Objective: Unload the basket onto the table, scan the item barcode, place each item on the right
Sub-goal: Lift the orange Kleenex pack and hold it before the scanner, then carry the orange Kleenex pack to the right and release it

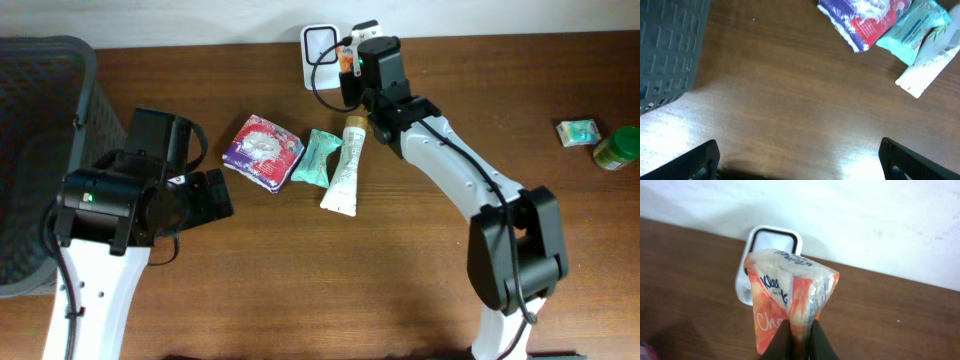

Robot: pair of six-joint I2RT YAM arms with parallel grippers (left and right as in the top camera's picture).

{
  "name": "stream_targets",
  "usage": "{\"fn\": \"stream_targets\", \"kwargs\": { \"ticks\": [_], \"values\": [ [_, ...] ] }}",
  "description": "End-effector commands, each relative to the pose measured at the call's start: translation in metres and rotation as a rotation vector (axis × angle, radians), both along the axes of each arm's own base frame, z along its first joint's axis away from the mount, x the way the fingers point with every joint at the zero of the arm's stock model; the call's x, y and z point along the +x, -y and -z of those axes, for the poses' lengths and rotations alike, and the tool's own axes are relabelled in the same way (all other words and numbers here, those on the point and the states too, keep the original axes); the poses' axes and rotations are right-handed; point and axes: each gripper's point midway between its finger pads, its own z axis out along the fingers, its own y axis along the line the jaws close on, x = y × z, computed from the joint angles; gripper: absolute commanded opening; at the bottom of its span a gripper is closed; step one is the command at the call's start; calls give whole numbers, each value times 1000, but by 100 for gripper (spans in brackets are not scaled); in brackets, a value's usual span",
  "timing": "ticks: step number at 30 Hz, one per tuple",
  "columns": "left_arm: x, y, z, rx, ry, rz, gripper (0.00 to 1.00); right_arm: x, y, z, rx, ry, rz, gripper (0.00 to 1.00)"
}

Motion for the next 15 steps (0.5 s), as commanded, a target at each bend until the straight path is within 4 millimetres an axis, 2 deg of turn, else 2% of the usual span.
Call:
{"fn": "stream_targets", "kwargs": {
  "ticks": [1,3,7,10,11,13,15],
  "values": [
    [0,0,-2,2,11,-8,99,15,1,0,-72,72,-6,4],
    [0,-1,-2,2,11,-9,99,23,-2,-17,-114,160,-35,4],
    [0,0,-2,2,11,-8,99,28,-11,-36,-19,225,-41,4],
    [0,0,-2,2,11,-8,99,39,-14,-59,5,292,-36,4],
    [0,-1,-2,2,11,-9,99,50,-18,-56,-11,301,-42,4],
    [0,-1,-2,2,11,-9,99,76,-26,-28,-59,283,-47,4],
    [0,0,-2,2,11,-8,99,88,-28,-4,-76,243,-48,4]
  ]
}}
